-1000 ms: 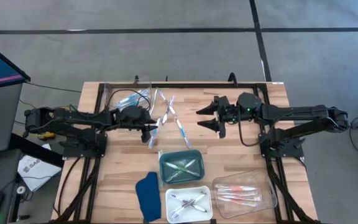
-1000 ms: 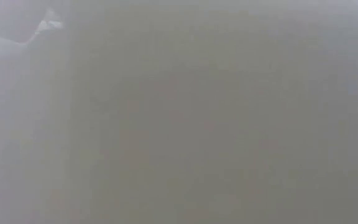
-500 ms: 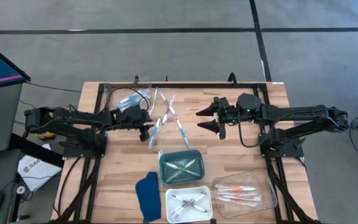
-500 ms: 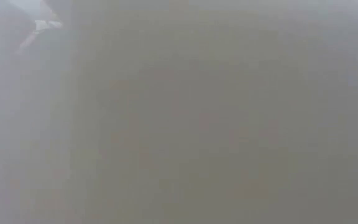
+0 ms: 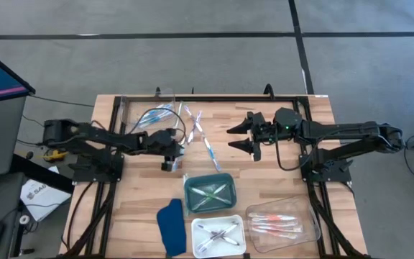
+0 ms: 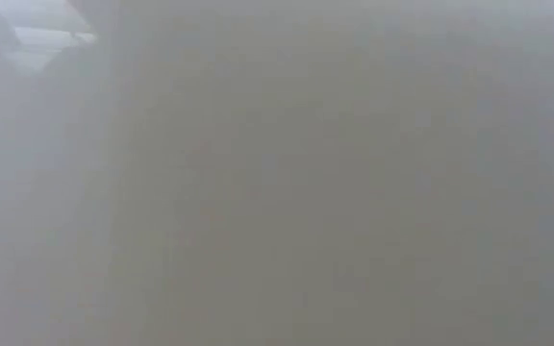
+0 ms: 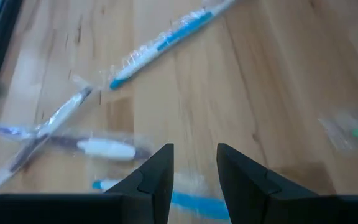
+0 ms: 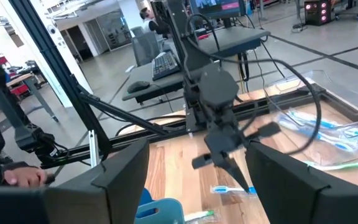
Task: Pick & Place Toothbrushes
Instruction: Put the blue toothbrush into the top transparent bin
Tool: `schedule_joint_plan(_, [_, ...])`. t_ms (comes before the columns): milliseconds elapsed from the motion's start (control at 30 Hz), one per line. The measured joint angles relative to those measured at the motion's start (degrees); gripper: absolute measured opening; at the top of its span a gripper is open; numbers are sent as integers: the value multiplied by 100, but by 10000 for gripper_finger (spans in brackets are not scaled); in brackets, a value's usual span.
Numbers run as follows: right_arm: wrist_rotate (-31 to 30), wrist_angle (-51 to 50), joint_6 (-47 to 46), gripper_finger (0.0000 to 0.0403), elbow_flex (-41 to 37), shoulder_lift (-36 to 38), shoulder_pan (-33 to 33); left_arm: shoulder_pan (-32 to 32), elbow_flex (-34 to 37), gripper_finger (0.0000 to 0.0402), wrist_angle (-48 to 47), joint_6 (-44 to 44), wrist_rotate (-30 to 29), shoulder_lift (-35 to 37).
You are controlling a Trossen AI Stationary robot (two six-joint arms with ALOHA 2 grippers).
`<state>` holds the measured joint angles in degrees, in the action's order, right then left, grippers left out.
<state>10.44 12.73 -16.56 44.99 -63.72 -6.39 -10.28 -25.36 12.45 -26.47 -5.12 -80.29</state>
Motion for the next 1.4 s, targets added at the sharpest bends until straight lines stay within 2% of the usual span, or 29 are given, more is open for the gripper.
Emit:
schedule_joint_plan(133, [0, -10, 0, 260, 0, 0, 39, -4, -35, 115, 897, 742, 2, -629])
schedule_joint_plan(233, [0, -26, 0, 260, 1, 0, 53, -51, -212, 115, 947, 1187, 1, -886])
schedule_joint_plan(400, [0, -31, 0, 260, 2, -2, 81, -79, -282, 109, 946, 1237, -278, -961])
schedule_joint_plan(567, [0, -31, 2, 260, 2, -2, 81, -116, -277, 90, 889, 1628, -889, -859])
schedule_joint_plan(667, [0, -31, 2, 260, 2, -2, 81, -264, -278, 72, 886, 1733, -943, -865])
schedule_joint_plan(900, [0, -24, 2, 260, 2, -2, 79, -533, -278, 6, 829, 1840, -655, -868])
schedule_joint_plan(1100, [0, -22, 4, 260, 2, -4, 76, -696, -278, 1, 790, 1823, -348, -870])
schedule_joint_plan(1400, [0, -10, 4, 260, 7, -39, 74, -796, -278, 0, 702, 1788, -339, -870])
